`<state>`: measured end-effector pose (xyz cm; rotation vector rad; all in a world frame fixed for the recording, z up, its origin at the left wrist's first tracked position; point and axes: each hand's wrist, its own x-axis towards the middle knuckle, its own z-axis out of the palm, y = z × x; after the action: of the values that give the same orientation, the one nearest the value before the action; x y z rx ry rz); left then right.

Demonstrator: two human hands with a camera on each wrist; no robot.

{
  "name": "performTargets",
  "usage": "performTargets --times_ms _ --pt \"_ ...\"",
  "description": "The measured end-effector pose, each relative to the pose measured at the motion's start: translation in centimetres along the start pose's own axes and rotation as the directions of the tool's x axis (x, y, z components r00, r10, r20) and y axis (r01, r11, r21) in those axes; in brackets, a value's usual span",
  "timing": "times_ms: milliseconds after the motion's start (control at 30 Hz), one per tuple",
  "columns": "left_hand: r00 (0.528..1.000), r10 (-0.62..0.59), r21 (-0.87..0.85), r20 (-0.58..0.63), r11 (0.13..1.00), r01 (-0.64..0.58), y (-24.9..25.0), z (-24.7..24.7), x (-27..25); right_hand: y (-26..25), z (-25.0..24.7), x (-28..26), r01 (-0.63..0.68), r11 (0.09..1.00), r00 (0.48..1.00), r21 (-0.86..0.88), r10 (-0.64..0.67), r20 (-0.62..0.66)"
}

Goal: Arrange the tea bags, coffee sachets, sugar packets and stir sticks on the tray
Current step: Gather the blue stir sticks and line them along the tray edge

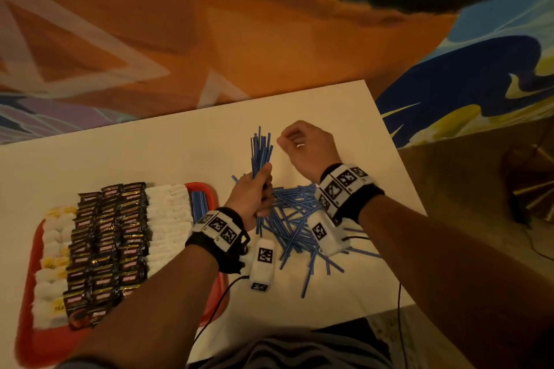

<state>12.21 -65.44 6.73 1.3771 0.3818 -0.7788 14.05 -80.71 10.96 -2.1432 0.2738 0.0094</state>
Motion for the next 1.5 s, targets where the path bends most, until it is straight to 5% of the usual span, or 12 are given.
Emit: performTargets --times_ms 100,267,500,700,800,867,967,1067,1167,1233,1433,1500 --pt "0.998 0.009 -0.001 0.066 1.0 -0.009 1.1 0.1 -1.4 -2.6 0.0 1.2 0.042 0.999 0.999 0.026 -0.042 0.007" --pt "0.981 0.095 0.116 0.167 0.987 -0.116 3.0 0.1 -3.7 -7.1 1.3 1.0 0.131 0.985 0.951 -0.112 -0.093 0.293" --pt "0.975 0.137 0.143 0.175 0.976 -0.163 5.3 -1.5 -6.1 -10.6 2.1 -0.6 0.121 0.992 0.972 0.046 -0.128 0.195" --pt "0.98 0.179 0.14 0.09 0.972 -0.19 6.8 -2.8 -8.2 -12.8 1.8 -1.5 0.268 0.963 0.946 -0.007 -0.262 0.193" --pt "0.966 0.256 0.031 -0.02 0.966 -0.256 8.3 -4.0 -9.0 -12.4 2.1 -2.4 0.112 0.978 0.987 0.174 -0.13 0.092" --pt "0.946 0.309 -0.049 -0.096 0.948 -0.314 9.3 -5.1 -9.3 -12.0 3.1 -3.5 -0.117 0.961 0.981 0.251 0.072 0.182" --pt "0.908 0.389 -0.139 -0.157 0.901 -0.411 10.7 -6.1 -9.7 -12.2 4.8 -6.3 -0.517 0.778 0.814 0.358 0.316 0.488" --pt "0.867 0.464 -0.167 -0.18 0.855 -0.492 11.6 -6.2 -10.3 -13.3 6.4 -8.4 -0.703 0.547 0.677 0.455 0.319 0.663" --pt "0.841 0.518 -0.099 -0.158 0.839 -0.535 11.8 -6.2 -10.8 -14.2 7.1 -8.0 -0.721 0.308 0.692 0.621 0.263 0.672" --pt "0.839 0.524 -0.034 -0.146 0.845 -0.534 11.5 -6.3 -11.2 -14.6 6.9 -7.5 -0.707 0.233 0.707 0.668 0.246 0.663" --pt "0.808 0.573 0.183 -0.136 0.816 -0.548 10.4 -6.3 -11.8 -15.0 6.5 -7.3 -0.698 0.229 0.716 0.679 0.212 0.665" --pt "0.805 0.574 0.18 -0.15 0.817 -0.548 10.2 -6.3 -12.0 -15.1 6.3 -7.4 -0.698 0.321 0.71 0.64 0.19 0.678"
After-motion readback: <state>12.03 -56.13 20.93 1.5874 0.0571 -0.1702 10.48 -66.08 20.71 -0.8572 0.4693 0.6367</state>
